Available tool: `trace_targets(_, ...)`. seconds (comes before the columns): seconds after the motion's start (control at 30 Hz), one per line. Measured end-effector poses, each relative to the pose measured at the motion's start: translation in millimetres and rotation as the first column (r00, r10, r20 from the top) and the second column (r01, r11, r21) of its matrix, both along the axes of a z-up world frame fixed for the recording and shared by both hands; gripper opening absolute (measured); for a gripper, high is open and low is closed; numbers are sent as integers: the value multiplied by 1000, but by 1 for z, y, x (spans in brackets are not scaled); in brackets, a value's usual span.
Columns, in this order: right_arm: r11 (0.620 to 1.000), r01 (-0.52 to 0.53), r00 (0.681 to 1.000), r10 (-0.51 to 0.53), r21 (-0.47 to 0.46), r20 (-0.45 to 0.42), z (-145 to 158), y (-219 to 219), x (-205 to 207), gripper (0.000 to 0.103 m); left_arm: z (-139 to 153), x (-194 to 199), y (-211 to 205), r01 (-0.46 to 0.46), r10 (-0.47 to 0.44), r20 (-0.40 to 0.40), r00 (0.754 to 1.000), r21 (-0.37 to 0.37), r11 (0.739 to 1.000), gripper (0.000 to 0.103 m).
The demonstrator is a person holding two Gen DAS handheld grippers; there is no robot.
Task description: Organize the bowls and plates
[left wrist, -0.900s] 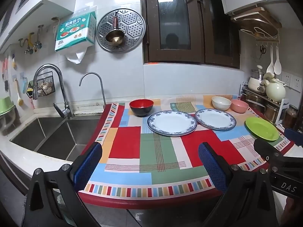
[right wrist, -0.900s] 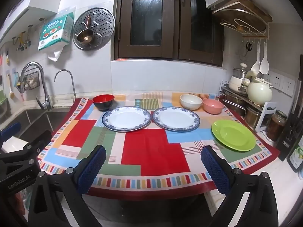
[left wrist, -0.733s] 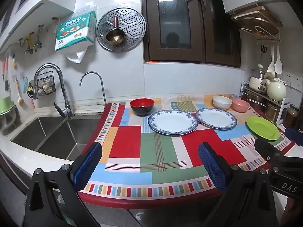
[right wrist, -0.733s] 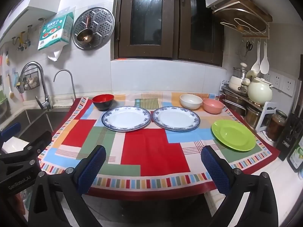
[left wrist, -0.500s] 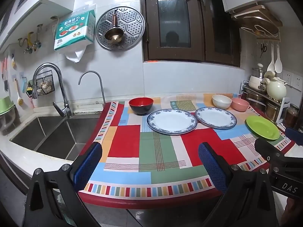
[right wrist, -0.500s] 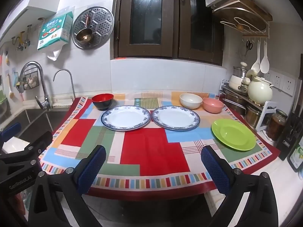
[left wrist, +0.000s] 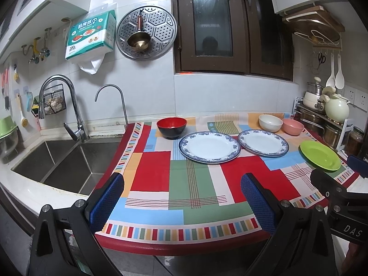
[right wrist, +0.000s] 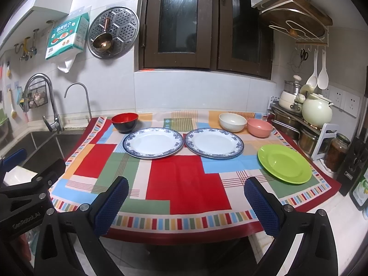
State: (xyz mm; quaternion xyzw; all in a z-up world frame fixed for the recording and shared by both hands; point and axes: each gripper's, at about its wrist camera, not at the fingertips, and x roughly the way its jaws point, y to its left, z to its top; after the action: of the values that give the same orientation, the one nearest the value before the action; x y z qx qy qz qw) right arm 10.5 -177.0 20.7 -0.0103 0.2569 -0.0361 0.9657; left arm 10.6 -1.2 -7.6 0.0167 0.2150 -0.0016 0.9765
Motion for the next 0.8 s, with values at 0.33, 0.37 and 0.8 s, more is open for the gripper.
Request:
trace_targets(0.33, 1000, -3, 1000, 3, -4, -5, 0, 1, 3, 102, 3, 3, 0, 4, -4, 1, 1000, 2, 1000, 103)
trace_targets(0.37, 1000, -5, 1000, 5, -5, -5, -1, 1, 3, 102, 3, 3, 0, 4, -4, 1, 1000, 3, 1000, 103)
trace_targets(0.8, 1000, -7, 1000, 7, -9, 1, 2, 0, 4, 102, 3, 6, -1, 5, -5, -2, 1000, 4, 1000, 103)
